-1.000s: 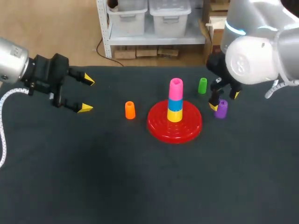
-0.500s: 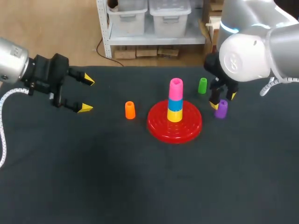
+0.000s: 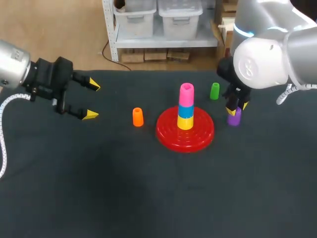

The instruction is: Pick up and stack the cylinders on the red base in this order: pink,purple,orange,green

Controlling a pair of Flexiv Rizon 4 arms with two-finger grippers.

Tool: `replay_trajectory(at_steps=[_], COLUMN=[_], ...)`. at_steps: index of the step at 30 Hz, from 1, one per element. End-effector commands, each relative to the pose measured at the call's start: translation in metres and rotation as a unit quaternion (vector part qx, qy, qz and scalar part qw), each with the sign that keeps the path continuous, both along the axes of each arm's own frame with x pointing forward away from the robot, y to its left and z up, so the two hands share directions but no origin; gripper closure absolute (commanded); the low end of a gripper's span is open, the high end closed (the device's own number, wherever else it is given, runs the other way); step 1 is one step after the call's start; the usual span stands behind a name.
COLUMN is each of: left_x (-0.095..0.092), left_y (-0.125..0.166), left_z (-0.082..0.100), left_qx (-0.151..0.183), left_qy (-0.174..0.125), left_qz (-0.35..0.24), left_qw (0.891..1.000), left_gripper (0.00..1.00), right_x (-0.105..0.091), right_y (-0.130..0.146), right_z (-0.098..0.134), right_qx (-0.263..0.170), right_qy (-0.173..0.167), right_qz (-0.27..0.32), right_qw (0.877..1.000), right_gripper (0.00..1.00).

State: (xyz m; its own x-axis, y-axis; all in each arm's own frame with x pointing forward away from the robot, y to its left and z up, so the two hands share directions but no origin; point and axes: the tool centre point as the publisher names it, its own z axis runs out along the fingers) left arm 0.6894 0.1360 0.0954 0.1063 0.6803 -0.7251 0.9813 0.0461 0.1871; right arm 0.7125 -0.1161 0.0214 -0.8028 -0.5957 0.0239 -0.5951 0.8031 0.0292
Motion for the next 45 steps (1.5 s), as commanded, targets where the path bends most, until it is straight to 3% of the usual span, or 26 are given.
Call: replay_trajectory(at_steps=[1, 7, 11, 14, 25, 39, 45], left_x=[-0.001, -0.001, -0.001, -0.001, -0.001, -0.001, -0.001], left_y=[0.000, 0.000, 0.000, 0.000, 0.000, 0.000, 0.000], left_z=[-0.001, -0.001, -0.001, -0.001, -0.001, -0.001, -0.001], left_qx=[-0.001, -0.001, -0.001, -0.001, -0.001, -0.001, -0.001], left_qy=[-0.002, -0.002, -0.002, -0.002, -0.002, -0.002, -0.002], left_qz=[0.001, 0.001, 0.001, 0.001, 0.001, 0.001, 0.001], left_qw=[1.000, 1.000, 1.000, 1.000, 1.000, 1.000, 1.000], left_gripper=[0.00, 0.00, 0.00, 0.00, 0.00, 0.00, 0.00], right_x=[-0.004, -0.002, -0.001, -0.001, 0.000, -0.003, -0.011], right_y=[-0.005, -0.007, 0.008, 0.031, 0.106, 0.132, 0.132], right_z=[0.013, 0.087, 0.134, 0.151, 0.163, 0.173, 0.177], right_qx=[0.001, -0.003, 0.015, 0.025, 0.028, 0.021, 0.013], right_qy=[-0.017, -0.067, -0.076, -0.070, -0.018, 0.018, 0.013], right_qz=[0.000, 0.040, 0.087, 0.127, 0.219, 0.253, 0.255], right_qw=[1.000, 0.997, 0.993, 0.989, 0.975, 0.967, 0.967], right_gripper=[1.00, 1.00, 1.00, 1.00, 1.00, 1.00, 1.00])
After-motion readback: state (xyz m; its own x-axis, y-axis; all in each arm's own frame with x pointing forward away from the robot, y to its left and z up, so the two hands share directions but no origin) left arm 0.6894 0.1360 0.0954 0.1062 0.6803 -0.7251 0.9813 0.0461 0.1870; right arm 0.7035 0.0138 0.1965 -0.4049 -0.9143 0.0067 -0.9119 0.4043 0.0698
